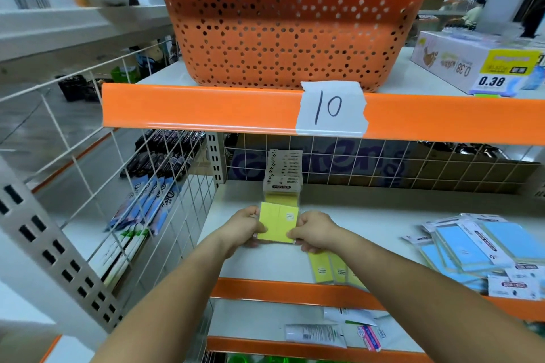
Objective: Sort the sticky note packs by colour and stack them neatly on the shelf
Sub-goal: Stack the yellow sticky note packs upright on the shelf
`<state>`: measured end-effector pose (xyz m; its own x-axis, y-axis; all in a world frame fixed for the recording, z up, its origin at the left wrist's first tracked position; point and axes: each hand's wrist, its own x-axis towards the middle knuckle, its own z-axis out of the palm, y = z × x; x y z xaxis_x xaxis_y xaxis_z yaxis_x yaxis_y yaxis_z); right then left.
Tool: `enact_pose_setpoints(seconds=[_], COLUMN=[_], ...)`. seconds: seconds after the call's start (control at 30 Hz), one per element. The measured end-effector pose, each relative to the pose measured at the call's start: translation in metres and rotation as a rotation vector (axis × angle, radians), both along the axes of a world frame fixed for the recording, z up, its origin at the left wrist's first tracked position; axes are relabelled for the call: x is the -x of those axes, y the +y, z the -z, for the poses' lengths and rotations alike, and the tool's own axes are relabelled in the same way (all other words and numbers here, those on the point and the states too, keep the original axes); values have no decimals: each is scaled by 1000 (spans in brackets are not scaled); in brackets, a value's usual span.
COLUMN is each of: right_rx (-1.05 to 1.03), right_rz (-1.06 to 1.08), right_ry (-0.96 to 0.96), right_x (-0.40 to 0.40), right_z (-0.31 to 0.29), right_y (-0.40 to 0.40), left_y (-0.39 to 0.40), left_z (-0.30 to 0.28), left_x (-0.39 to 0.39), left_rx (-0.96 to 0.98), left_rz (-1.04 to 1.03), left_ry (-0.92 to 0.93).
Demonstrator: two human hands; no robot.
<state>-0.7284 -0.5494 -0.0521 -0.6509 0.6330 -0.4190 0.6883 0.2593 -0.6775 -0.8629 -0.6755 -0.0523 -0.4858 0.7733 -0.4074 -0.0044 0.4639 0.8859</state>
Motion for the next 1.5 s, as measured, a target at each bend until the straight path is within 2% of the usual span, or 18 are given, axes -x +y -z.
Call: enact_pose_setpoints(seconds=[0.2,0.37,0.47,0.53,0.6,0.77,0.87,1.0,1.13,1.23,1.33,1.4,1.5], right_rx=[-244,-210,-191,-282,-371,-308,-434,-490,-330,-62,199,284,309], right_rz=[26,14,79,108,11,-223,-331,-343,-294,-219,-155,-134,-106], right_ry=[53,111,147,135,126,125,39,22,118,235,351,355,328], right_x=[2,0,1,2,7,18,18,15,9,1,-1,-1,-1], right_z=[9,11,9,4,0,-7,-9,-10,-8,-6,-7,-5,-3], right_y=[4,9,9,8,8,-1,-2,4,9,9,6,2,-1], left_y=[17,17,13,11,11,15,19,18,7,-3,-13,-15,-11], left_z=[9,8,2,-2,-4,-14,-16,-14,-14,-9,-6,-2,5], left_x=[-12,-10,-3,0,3,-2,-1,1,-1,2,4,4,6], left_rx=[-107,-166,-151,-95,-1,69,52,50,33,47,150,157,44], left_rz=[-145,-209,-170,-102,-3,192,186,76,8,-48,61,138,70], left_ry=[40,-117,-131,-88,15,230,313,319,273,199,146,55,-66])
